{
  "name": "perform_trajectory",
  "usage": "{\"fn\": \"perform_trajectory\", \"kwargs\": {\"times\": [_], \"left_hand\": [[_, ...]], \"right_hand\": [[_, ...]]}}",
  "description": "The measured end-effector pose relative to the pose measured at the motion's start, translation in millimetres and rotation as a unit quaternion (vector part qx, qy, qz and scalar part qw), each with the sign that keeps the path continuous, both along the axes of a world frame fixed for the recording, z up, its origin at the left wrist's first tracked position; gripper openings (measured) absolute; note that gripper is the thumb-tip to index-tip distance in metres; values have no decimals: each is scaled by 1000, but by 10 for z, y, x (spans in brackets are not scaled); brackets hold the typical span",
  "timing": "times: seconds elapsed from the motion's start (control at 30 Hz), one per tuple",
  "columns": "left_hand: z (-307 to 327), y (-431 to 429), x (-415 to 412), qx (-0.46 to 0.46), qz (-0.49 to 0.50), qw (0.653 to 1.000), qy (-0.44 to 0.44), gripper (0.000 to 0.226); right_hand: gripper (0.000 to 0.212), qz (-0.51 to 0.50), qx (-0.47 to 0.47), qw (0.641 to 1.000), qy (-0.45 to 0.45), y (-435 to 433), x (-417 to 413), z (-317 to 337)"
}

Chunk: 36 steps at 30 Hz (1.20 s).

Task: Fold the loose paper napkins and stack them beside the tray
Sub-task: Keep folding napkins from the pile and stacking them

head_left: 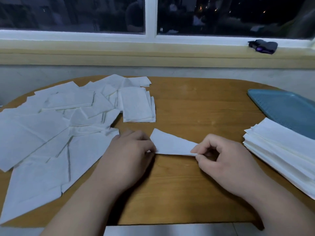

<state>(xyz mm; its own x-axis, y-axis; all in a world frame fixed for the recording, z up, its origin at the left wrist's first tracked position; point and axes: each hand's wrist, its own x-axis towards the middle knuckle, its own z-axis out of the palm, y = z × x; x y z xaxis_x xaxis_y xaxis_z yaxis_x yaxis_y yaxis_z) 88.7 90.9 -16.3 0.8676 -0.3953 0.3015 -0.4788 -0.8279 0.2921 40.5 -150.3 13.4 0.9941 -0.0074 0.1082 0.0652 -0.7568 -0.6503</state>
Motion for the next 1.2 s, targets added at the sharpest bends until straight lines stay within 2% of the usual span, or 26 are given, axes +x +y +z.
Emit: {"fn": "perform_trajectory", "kwargs": {"times": [0.07,0.13,0.37,0.47,0.57,0.7,0.8,0.87,1.0,1.2], "left_hand": [[49,-40,-45,-25,-13,1000,11,8],[123,-79,-121,-90,-4,995,48,6],[325,-208,-306,-301,-20,945,128,8],[309,-197,-274,-336,-3,929,154,9],[263,-164,-219,-314,20,928,200,4],[198,-115,-198,-141,52,971,185,7],[173,-94,-190,-95,55,979,172,11],[147,-78,-177,-64,46,986,149,16],[120,-16,-135,-70,44,988,128,16],[189,147,-57,-124,93,981,116,13]], "right_hand": [[20,2,10,1000,-9,-30,-41,19],[19,4,38,999,-20,-60,-68,35],[28,38,185,982,-22,-66,-142,69],[26,9,241,970,-45,-94,-120,98],[23,-8,185,983,-18,-106,-41,46],[22,-6,18,1000,17,-118,51,-94],[26,18,-149,989,12,-92,71,-140],[27,26,-201,979,-1,-71,66,-150],[26,24,-206,978,-26,-22,54,-112],[15,62,-147,987,-13,353,374,9]]}}
